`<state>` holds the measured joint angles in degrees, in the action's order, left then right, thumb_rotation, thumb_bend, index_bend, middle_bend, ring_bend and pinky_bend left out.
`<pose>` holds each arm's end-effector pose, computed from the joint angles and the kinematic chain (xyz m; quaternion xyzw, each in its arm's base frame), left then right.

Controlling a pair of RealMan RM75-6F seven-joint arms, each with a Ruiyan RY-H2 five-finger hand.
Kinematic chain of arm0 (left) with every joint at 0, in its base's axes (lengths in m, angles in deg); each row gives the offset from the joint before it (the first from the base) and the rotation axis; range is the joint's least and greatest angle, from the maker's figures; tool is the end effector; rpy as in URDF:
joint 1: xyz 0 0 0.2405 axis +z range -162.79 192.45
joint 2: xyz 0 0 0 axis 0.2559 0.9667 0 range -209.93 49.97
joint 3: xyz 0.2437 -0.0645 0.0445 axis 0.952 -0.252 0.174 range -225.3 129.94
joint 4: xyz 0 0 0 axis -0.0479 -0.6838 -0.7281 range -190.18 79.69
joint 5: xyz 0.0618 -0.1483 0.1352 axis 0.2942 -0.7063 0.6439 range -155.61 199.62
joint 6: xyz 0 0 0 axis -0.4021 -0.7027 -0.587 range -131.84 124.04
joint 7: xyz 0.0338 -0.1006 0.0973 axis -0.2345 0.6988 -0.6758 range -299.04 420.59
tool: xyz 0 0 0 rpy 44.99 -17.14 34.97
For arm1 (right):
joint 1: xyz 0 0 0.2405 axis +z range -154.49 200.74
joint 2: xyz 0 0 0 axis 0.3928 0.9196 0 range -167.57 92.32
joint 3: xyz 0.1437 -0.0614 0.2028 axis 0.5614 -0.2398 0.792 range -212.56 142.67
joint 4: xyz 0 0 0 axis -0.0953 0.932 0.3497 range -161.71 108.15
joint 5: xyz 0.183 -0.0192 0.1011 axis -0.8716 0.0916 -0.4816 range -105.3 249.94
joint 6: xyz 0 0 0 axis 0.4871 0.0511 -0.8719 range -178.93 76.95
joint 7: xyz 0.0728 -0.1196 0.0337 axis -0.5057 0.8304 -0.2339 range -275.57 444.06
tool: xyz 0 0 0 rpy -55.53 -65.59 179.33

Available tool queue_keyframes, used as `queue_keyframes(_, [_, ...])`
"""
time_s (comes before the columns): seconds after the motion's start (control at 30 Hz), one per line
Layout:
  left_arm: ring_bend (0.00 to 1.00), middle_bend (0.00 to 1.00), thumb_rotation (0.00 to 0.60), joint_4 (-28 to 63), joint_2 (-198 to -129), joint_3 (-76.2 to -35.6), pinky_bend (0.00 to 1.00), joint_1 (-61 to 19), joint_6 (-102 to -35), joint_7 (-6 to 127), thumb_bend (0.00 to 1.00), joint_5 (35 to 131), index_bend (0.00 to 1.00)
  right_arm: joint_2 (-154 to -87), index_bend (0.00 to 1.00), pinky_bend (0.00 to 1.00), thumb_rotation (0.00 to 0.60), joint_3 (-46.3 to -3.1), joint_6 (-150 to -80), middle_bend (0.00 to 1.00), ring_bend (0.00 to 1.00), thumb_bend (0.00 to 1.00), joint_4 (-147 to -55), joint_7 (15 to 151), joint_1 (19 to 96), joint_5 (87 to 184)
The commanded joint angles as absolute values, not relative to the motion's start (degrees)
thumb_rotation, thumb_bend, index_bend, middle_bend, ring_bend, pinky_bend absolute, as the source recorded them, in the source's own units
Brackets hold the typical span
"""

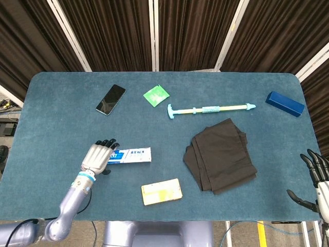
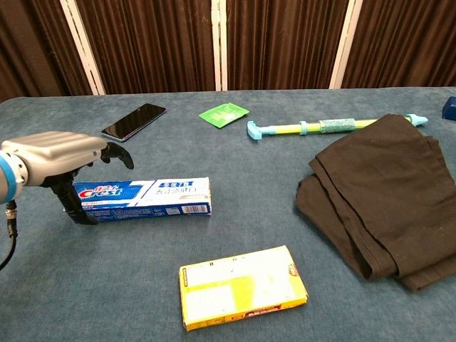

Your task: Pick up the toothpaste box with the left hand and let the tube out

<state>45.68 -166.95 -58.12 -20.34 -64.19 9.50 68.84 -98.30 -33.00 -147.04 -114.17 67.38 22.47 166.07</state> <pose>-0.1635 0.2898 -0.0150 -0.7615 -0.3797 -0.2351 0.4698 -0.3176 -0.1458 0.2000 0.5607 -0.3786 0.4804 0.5581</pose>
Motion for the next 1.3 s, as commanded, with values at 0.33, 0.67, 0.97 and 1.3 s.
queue_keyframes(0.33, [0.17, 0.12, 0.6, 40.0, -172.9, -57.9, 0.22, -24.9, -66.2, 6.2, 0.22, 62.5, 0.23, -97.9, 0.09, 0.0, 0.6, -32.7, -146.9, 0.0, 0.0, 0.06, -113.7, 65.4, 22.5, 165.4])
queue_keyframes(0.67, [0.28, 0.26, 0.6, 36.9, -175.8, -57.0, 0.31, -26.4, -67.4, 7.0, 0.38, 61.4, 0.39, -97.8, 0.09, 0.0, 0.6, -32.6, -146.9, 0.0, 0.0, 0.06, -113.6, 64.7, 22.5, 165.4])
queue_keyframes(0.97, [0.39, 0.38, 0.6, 34.8, -177.0, -55.7, 0.39, -25.8, -71.0, 10.0, 0.48, 66.6, 0.54, -97.9, 0.09, 0.0, 0.6, -32.6, -147.0, 0.0, 0.0, 0.06, -113.6, 65.2, 22.4, 165.5])
queue_keyframes(1.3, [0.39, 0.38, 0.6, 37.0, -171.6, -54.3, 0.39, -24.6, -72.4, 12.3, 0.48, 71.2, 0.54, -97.9, 0.09, 0.0, 0.6, -32.6, -147.0, 0.0, 0.0, 0.06, -113.7, 65.8, 22.3, 165.5])
